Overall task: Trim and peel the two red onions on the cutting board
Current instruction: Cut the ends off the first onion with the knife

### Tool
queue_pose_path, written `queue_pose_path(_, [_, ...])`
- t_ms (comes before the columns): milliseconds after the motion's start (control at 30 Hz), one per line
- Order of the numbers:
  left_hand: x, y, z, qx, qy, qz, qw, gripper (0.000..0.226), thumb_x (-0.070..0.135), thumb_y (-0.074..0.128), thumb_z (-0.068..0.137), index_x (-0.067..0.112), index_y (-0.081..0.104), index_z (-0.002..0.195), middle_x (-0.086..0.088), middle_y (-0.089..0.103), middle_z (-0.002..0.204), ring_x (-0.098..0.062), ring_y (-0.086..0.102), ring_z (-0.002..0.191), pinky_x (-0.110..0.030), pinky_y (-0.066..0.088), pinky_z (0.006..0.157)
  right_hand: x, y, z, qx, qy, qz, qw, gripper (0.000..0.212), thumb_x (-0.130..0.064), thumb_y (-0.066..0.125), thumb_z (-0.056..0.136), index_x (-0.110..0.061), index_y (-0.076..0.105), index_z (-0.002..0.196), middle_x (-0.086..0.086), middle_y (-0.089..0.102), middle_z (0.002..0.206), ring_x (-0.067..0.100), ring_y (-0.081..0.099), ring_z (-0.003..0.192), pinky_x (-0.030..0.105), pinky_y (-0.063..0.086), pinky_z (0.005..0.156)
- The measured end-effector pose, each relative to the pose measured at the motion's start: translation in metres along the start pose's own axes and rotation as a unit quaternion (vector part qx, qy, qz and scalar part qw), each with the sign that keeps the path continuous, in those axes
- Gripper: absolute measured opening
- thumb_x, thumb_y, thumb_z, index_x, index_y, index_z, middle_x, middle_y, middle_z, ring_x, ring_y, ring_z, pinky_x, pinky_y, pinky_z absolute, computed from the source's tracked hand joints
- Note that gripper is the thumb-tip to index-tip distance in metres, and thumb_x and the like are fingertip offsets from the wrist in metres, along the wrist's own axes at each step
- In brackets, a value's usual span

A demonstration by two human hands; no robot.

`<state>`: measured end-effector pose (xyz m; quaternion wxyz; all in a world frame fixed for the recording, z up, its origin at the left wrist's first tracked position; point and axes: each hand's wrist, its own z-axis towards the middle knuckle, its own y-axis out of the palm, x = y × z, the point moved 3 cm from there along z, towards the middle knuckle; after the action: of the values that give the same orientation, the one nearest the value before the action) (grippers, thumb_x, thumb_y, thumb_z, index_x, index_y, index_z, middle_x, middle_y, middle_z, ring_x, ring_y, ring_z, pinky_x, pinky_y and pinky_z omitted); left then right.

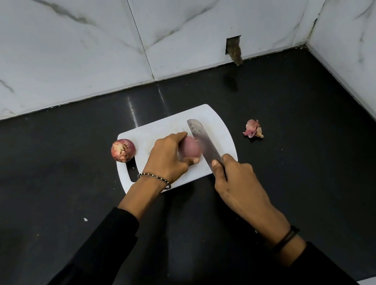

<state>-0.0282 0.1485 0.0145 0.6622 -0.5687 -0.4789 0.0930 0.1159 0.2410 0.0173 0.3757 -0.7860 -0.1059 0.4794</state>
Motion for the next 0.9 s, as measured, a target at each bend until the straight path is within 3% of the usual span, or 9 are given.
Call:
queue_pose_path(167, [0.007, 0.001, 0.004, 0.002, -0.011, 0.033, 0.999, 0.058, 0.029, 0.078, 0.082, 0.008, 0.057, 0.131, -0.014, 0.067, 0.122, -0.032, 0.059, 0.113, -0.038, 0.048, 0.094, -0.003, -0.005, 0.0, -0.007, 0.004, -0.018, 1.0, 0.029, -0.037, 0.032, 0.108, -0.013, 0.046, 0.097, 0.006, 0.057, 0.087, 0.023, 0.059, 0.075, 0.043, 0.05, 0.065])
queue_pose_path(300, [0.014, 0.002, 0.006, -0.009, -0.017, 0.055, 0.998, 0.052, 0.024, 0.074, 0.086, 0.007, 0.054, 0.131, -0.015, 0.065, 0.12, -0.031, 0.058, 0.11, -0.027, 0.042, 0.084, -0.007, -0.007, -0.001, -0.042, 0.014, -0.043, 0.998, 0.026, -0.036, 0.028, 0.109, -0.015, 0.043, 0.105, 0.002, 0.051, 0.091, 0.02, 0.061, 0.081, 0.04, 0.055, 0.071])
queue_pose_path(467, [0.018, 0.004, 0.01, -0.021, -0.025, 0.066, 0.997, 0.061, 0.026, 0.077, 0.083, 0.011, 0.045, 0.134, -0.014, 0.063, 0.119, -0.03, 0.057, 0.108, -0.027, 0.04, 0.079, -0.008, -0.011, 0.0, -0.088, 0.013, -0.058, 0.994, 0.02, -0.034, 0.026, 0.11, -0.017, 0.036, 0.104, 0.0, 0.048, 0.085, 0.012, 0.052, 0.069, 0.026, 0.04, 0.053])
queue_pose_path(600, [0.015, 0.003, 0.015, -0.032, -0.036, 0.06, 0.997, 0.066, 0.03, 0.08, 0.08, 0.011, 0.047, 0.133, -0.014, 0.062, 0.12, -0.029, 0.059, 0.108, -0.031, 0.047, 0.086, -0.007, -0.016, 0.003, -0.113, 0.017, -0.06, 0.992, 0.02, -0.036, 0.026, 0.11, -0.019, 0.036, 0.107, 0.002, 0.051, 0.088, 0.012, 0.053, 0.066, 0.031, 0.048, 0.057])
queue_pose_path(767, [0.017, 0.003, 0.023, -0.032, -0.018, 0.058, 0.998, 0.046, 0.028, 0.079, 0.078, 0.007, 0.061, 0.114, -0.014, 0.066, 0.107, -0.029, 0.06, 0.099, -0.032, 0.049, 0.08, -0.008, -0.014, 0.011, -0.124, 0.04, -0.098, 0.987, 0.021, -0.031, 0.029, 0.109, -0.016, 0.035, 0.122, 0.009, 0.052, 0.097, 0.016, 0.056, 0.069, 0.037, 0.057, 0.067])
queue_pose_path(900, [0.018, 0.004, 0.024, -0.035, -0.003, 0.061, 0.998, 0.037, 0.022, 0.076, 0.081, 0.004, 0.061, 0.109, -0.015, 0.066, 0.101, -0.03, 0.058, 0.097, -0.028, 0.04, 0.074, -0.009, -0.011, 0.014, -0.133, 0.051, -0.093, 0.985, 0.017, -0.027, 0.031, 0.109, -0.015, 0.034, 0.121, 0.014, 0.053, 0.106, 0.016, 0.051, 0.067, 0.027, 0.046, 0.053])
